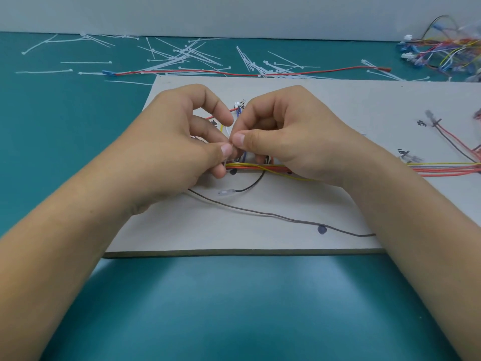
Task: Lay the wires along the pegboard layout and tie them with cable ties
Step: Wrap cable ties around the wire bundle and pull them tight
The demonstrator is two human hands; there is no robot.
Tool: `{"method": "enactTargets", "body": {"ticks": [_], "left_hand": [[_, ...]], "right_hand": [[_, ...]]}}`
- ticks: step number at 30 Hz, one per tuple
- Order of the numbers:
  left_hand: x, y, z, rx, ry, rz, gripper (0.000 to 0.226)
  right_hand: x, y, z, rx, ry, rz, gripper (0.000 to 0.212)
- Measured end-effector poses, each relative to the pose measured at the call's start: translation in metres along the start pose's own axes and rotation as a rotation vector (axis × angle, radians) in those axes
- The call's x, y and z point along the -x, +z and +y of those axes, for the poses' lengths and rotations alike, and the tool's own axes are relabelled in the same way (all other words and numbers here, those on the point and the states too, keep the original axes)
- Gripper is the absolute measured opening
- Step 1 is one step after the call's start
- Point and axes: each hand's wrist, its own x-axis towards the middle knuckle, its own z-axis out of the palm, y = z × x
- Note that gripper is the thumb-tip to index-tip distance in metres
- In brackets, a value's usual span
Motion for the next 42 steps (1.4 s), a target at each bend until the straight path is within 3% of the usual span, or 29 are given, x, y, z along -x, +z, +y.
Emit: {"method": "enactTargets", "body": {"ticks": [6, 19, 29, 34, 42], "left_hand": [[0.000, 0.002, -0.002, -0.086, 0.014, 0.057, 0.023], [0.000, 0.002, -0.005, -0.027, 0.018, 0.069, 0.021], [0.000, -0.010, 0.000, -0.062, -0.007, -0.051, 0.027], [0.000, -0.005, -0.002, -0.032, 0.001, 0.012, 0.033], [0.000, 0.000, 0.001, -0.008, -0.029, 0.051, 0.024]], "right_hand": [[0.001, 0.000, -0.002, 0.018, 0.000, 0.009, 0.010], [0.003, -0.001, -0.004, -0.035, -0.002, -0.028, 0.007], [0.000, 0.003, -0.002, 0.066, -0.004, 0.010, 0.012], [0.000, 0.002, -0.001, 0.101, -0.024, 0.017, 0.009], [-0.001, 0.004, -0.001, 0.075, -0.006, 0.037, 0.010]]}}
